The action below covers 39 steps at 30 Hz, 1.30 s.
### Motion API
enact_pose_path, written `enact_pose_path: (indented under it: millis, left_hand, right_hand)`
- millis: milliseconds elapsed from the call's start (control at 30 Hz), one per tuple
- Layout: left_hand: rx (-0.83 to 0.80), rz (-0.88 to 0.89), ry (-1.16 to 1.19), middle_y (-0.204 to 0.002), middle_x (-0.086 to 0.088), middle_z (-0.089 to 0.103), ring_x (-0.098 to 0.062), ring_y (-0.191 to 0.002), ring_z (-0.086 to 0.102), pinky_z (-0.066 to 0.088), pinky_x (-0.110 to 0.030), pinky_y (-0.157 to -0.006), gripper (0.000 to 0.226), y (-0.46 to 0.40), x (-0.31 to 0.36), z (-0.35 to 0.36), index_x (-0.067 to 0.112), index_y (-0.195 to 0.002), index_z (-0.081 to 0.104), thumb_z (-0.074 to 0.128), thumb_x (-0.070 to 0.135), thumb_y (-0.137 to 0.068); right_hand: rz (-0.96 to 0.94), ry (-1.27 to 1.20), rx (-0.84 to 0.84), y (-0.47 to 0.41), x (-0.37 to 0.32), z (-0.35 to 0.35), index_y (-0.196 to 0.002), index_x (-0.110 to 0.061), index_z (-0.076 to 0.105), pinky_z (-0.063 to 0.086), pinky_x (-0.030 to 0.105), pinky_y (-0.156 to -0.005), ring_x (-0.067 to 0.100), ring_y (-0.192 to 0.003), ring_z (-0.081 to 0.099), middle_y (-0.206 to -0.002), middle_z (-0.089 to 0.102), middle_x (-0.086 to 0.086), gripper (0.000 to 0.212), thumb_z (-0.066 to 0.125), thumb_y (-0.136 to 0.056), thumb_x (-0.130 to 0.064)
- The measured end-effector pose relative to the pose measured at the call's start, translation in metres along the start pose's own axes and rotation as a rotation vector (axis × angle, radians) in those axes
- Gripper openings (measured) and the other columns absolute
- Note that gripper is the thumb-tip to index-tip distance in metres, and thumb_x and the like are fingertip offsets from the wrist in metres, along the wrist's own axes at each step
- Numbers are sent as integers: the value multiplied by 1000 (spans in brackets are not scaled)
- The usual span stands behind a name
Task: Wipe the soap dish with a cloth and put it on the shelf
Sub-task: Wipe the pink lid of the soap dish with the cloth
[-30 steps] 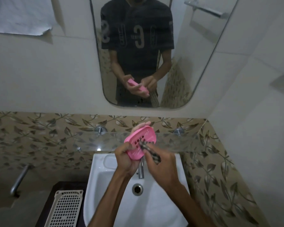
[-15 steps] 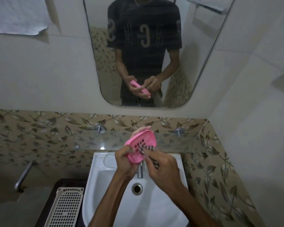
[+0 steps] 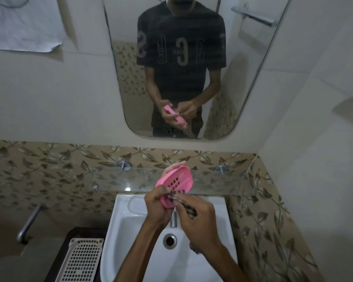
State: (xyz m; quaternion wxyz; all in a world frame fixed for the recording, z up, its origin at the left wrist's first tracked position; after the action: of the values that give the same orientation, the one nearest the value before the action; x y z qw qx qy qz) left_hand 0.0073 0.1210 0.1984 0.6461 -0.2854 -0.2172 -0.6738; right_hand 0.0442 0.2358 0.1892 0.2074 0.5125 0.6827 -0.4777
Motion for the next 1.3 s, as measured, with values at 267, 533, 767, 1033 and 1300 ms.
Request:
enact_pose_path:
  millis: [267,533,767,1033,1300]
  left_hand:
    - [52,-19,101,-129,-22,67,-32,-104,67,60,-37,-78,66,3,3,-5,4,-120,72,77,23,-57]
    - [105,-15,92,-145,-27,57,-37,-115,59,54,-42,-87,82,0,6,-9,-1,-138,58,70,23,-60]
    - [94,-48,4,-140,-21,60,-29,-107,61,54,-34,-78,79,0,2,-12,5,-142,57,56,11,-63]
    - [173,-159,-301,-84,-2,82,-13,-75,76,60,-24,-61,55,19,-13,-29,2,-114,66,61,14,-60]
    - [163,-248,-55,-104,-24,77,-33,-89,76,62,-39,-71,69,14,-2,-33,5,-106,81,98,34,-46]
  right_hand:
    - [73,-64,27,-8,2,5,-124,-47,70,57,32,-57,8,-65,66,-92,78,-13,43,68,-94,-17]
    - [203,-191,8,-6,-2,7,-114,-52,73,60,36,-58,12,-64,69,-83,78,-13,41,67,-97,-16]
    - [393,-404,7,-2,0,10,-103,-47,79,63,23,-76,6,-87,76,-95,80,-16,36,70,-96,-12]
    - [770,-608,-7,-7,27,14,-99,-15,82,61,30,-68,23,-75,75,-86,81,10,11,74,-93,-12]
    - [802,-687,53,-12,25,15,-91,-9,84,62,36,-76,24,-79,76,-85,81,14,9,78,-87,-3]
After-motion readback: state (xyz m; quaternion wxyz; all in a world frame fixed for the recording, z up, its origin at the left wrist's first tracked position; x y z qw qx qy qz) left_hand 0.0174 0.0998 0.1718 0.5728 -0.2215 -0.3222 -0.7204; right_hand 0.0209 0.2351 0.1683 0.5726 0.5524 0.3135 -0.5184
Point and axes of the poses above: each hand's wrist, its own y-axis away from the middle knuckle, its own z-axis out of the palm, x = y × z, the point moved 4 cm from there along -y, towards the middle knuckle
